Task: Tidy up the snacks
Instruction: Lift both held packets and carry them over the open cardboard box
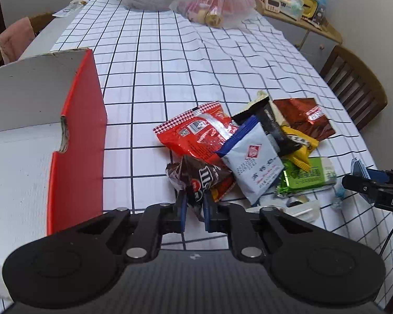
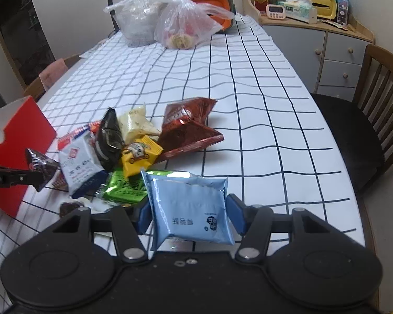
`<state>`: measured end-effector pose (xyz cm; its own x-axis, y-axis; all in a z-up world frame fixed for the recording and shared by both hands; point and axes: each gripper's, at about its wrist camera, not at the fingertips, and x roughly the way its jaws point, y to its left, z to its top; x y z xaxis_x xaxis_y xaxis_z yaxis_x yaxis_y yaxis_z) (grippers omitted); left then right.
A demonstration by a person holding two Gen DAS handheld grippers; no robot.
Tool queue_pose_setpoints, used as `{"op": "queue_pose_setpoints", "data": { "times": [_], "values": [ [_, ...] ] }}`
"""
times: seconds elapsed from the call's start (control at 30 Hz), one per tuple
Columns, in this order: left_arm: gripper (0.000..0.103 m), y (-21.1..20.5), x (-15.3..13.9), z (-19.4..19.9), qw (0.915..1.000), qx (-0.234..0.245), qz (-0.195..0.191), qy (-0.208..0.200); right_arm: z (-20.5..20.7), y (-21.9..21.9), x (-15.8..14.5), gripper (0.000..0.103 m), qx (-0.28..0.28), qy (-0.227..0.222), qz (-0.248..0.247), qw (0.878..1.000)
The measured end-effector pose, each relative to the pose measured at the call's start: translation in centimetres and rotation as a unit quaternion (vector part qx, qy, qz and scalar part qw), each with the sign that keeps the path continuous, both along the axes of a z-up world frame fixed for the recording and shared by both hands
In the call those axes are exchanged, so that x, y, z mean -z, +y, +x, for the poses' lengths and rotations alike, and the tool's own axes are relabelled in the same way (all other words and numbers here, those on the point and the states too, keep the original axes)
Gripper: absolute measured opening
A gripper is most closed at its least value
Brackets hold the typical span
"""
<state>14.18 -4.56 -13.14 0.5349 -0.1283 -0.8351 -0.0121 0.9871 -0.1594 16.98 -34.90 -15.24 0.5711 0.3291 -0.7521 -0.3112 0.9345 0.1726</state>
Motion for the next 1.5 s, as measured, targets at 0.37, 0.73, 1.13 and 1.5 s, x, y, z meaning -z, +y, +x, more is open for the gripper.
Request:
{"op": "queue_pose_setpoints", "data": {
  "times": [0.37, 0.73, 1.13, 1.5],
  "values": [
    [0.009, -0.1, 0.2, -3.0, 0.9998, 0.001, -0.009, 0.016, -3.4, 0.6, -2.2, 0.057, -0.009, -0.005, 0.026, 1.0],
    [0.035, -0.9, -1.1, -4.0, 0.9998, 0.001, 0.017, -0.011, -5.0, 1.3, -2.5, 0.057, -0.019, 0.002, 0.051, 0.999],
    [0.067, -1.1, 1.1, -1.0, 0.999, -0.012, 0.04, -0.015, -5.1, 1.3, -2.5, 0.057, -0.029, 0.007, 0.052, 0.998],
    [0.033, -0.1, 2.0, 0.6, 0.9999, -0.011, -0.002, 0.008, -4.7, 1.3, -2.3, 0.057, -0.031, 0.013, 0.045, 0.998]
  ]
}}
